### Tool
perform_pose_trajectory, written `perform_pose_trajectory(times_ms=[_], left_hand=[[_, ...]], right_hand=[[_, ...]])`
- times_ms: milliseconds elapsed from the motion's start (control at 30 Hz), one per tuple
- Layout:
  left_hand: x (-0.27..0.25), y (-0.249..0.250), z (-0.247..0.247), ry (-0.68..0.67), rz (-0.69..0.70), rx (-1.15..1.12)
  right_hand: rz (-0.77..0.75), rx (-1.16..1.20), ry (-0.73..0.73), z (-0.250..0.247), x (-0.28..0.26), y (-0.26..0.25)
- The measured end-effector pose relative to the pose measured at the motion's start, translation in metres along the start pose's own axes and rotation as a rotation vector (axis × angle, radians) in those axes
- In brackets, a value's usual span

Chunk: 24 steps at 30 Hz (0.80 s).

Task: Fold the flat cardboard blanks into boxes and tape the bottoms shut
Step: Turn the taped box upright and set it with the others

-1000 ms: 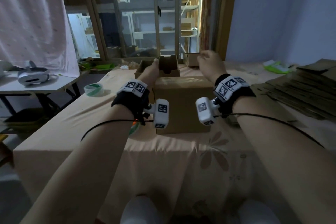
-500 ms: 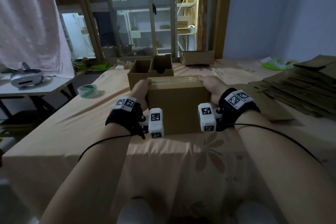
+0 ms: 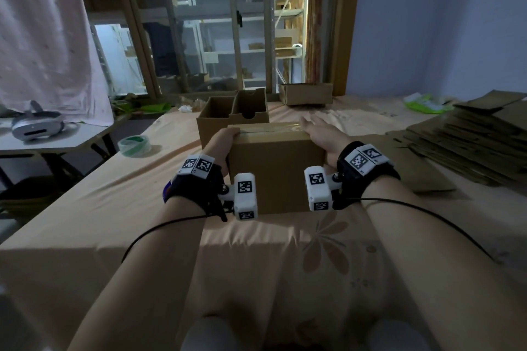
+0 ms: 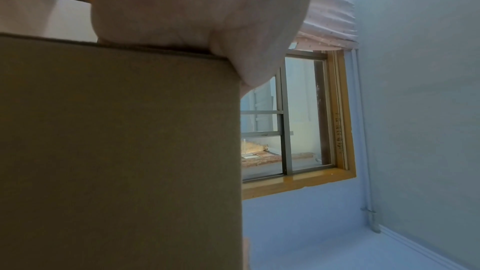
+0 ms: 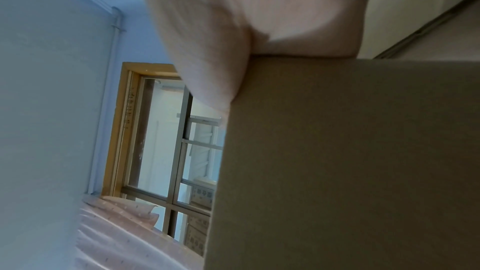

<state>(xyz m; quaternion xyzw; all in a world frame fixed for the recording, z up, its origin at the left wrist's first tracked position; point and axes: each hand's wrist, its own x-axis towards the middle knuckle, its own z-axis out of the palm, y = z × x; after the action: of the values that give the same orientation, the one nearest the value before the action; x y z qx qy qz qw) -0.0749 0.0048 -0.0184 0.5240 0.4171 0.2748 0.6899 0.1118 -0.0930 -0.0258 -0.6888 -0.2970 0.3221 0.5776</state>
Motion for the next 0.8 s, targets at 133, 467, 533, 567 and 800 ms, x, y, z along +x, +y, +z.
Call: perform_pose_trajectory(times_ms=[133, 467, 533, 567, 800], left_hand=[[0.006, 0.002, -0.002, 0.006, -0.01, -0.011], [0.008, 0.004, -0.002, -0.019, -0.059, -0.015], [0.007, 0.004, -0.001, -0.014, -0.055, -0.009], [0.007, 0.004, -0.001, -0.011, -0.051, -0.005], [0.011, 0.003, 0.005, 0.052, 0.048, -0.037]], right_hand=[[0.019, 0.001, -0.019, -0.001, 0.009, 0.0], [0.043, 0.052, -0.025, -0.002, 0.02, 0.001], [0.039, 0.057, -0.016, -0.002, 0.018, 0.002], [0.036, 0.056, -0.007, -0.001, 0.016, 0.002], [-0.007, -0.096, 0.099, 0.006, 0.028, 0.009]])
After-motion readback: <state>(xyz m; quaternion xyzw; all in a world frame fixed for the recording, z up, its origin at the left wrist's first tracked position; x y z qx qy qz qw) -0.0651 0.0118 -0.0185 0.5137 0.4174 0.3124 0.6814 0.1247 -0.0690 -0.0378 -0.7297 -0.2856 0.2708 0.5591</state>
